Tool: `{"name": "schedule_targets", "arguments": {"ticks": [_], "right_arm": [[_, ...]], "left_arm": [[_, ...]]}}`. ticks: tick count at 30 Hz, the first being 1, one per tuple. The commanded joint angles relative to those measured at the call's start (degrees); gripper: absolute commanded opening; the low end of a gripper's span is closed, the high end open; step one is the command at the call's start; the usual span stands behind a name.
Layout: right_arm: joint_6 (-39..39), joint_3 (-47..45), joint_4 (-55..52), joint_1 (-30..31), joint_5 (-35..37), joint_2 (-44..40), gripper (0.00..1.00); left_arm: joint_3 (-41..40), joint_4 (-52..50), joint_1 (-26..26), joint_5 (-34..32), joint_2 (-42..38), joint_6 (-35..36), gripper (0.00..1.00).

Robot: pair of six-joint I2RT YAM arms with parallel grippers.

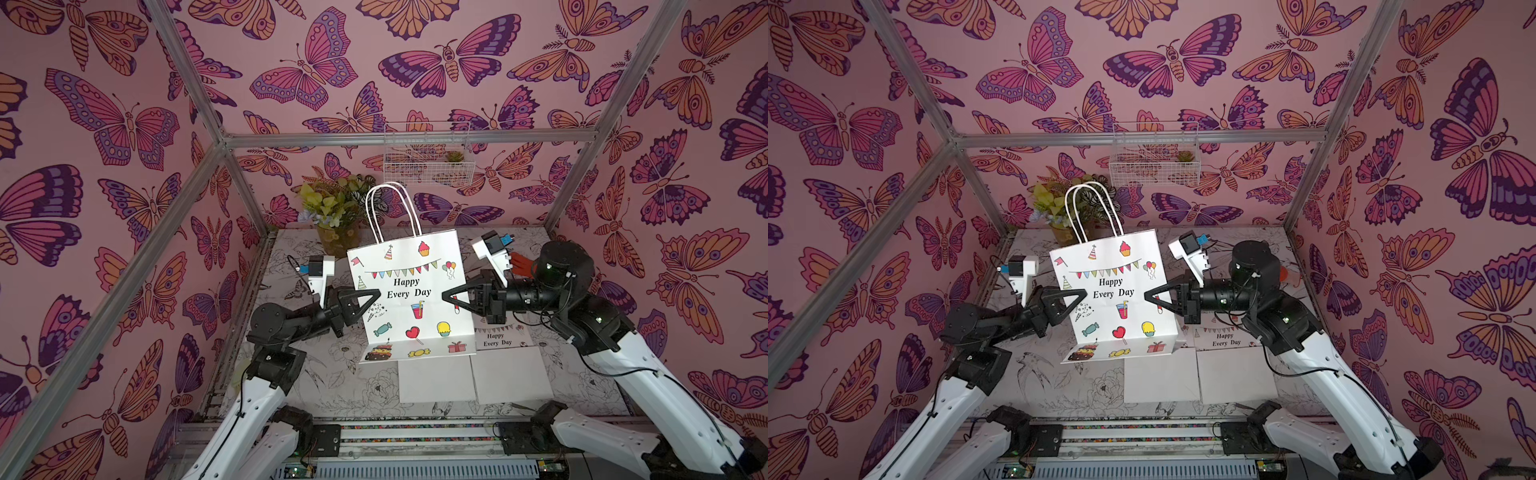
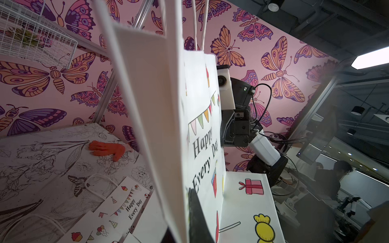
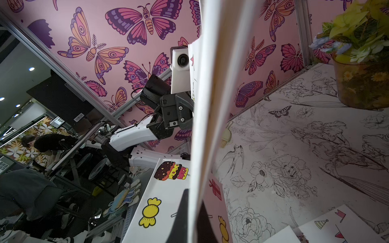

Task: Put away the paper bag
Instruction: Press the paper bag.

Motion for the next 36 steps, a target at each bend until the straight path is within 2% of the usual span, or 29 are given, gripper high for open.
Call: {"name": "schedule_targets", "arguments": {"ticks": [1, 2, 3, 4, 7, 11, 13, 15, 17, 18, 19, 20, 23, 25, 31, 34, 36], "right_arm": [[-1.2, 1.3, 0.7, -0.1, 0.2, 0.3, 0.0], [-1.4, 0.7, 0.4, -0.2, 0.6, 0.1, 0.0], [-1.6, 0.0, 0.1, -0.2, 0.8, 0.0, 0.0], [-1.7, -0.5, -0.1, -0.2, 1.1, -0.2, 0.0], [-2.2, -1.4, -0.5, -0.2, 1.6, -0.8, 0.0], [-2.0, -0.5, -0.6, -1.0, 1.1, -0.4, 0.01], [-0.2, 0.1, 1.1, -3.1, -1.0, -0.1, 0.12], [3.6, 0.0, 5.1, -6.4, -4.4, 0.2, 0.27], [7.3, -0.3, 9.5, -8.7, -7.1, 0.7, 0.35], [7.8, 0.1, 10.1, -9.2, -7.9, 1.4, 0.35], [7.5, 0.8, 9.6, -9.3, -8.5, 2.2, 0.35], [7.2, 1.6, 9.1, -9.3, -9.3, 3.0, 0.3], [8.1, 2.1, 10.0, -9.3, -11.1, 4.5, 0.08], [8.3, 2.1, 10.5, -9.3, -11.2, 4.7, 0.0], [7.9, 1.3, 10.7, -9.3, -11.3, 4.7, 0.0], [7.8, -0.2, 10.7, -9.3, -11.4, 4.3, 0.0], [7.6, -1.4, 10.5, -9.3, -11.3, 3.8, 0.0]], "left_arm": [[-0.8, 3.4, 0.0, -0.3, -0.4, -1.8, 0.22], [-1.1, 5.2, 0.0, -0.8, -0.2, -2.9, 0.27], [-1.5, 7.3, 0.0, -1.3, -0.1, -4.2, 0.27], [-2.0, 8.7, 0.0, -1.5, 0.0, -5.1, 0.23], [-2.2, 11.7, 0.0, -1.5, 0.5, -6.4, 0.01], [-2.3, 12.2, 0.0, -0.3, 1.4, -6.4, 0.0], [-2.2, 12.2, 0.0, 0.7, 1.7, -6.3, 0.0], [-2.3, 11.6, 0.1, 0.6, 1.6, -5.7, 0.0], [-2.3, 10.9, 0.2, 0.5, 1.6, -5.2, 0.0], [-2.3, 10.6, 0.2, 0.5, 1.7, -5.0, 0.0], [-2.3, 10.4, 0.2, 0.6, 1.7, -4.9, 0.0], [-2.3, 10.3, 0.3, 0.6, 1.9, -4.7, 0.0], [-2.1, 9.7, 0.3, 0.7, 2.3, -4.8, 0.0], [-2.1, 9.8, 0.3, 0.7, 2.4, -4.9, 0.0], [-1.7, 9.6, 0.3, 1.8, 2.7, -5.2, 0.02], [-2.1, 10.9, 0.3, 0.2, 2.4, -6.2, 0.28], [-2.4, 12.6, 0.3, -1.3, 2.3, -7.3, 0.35]]}}
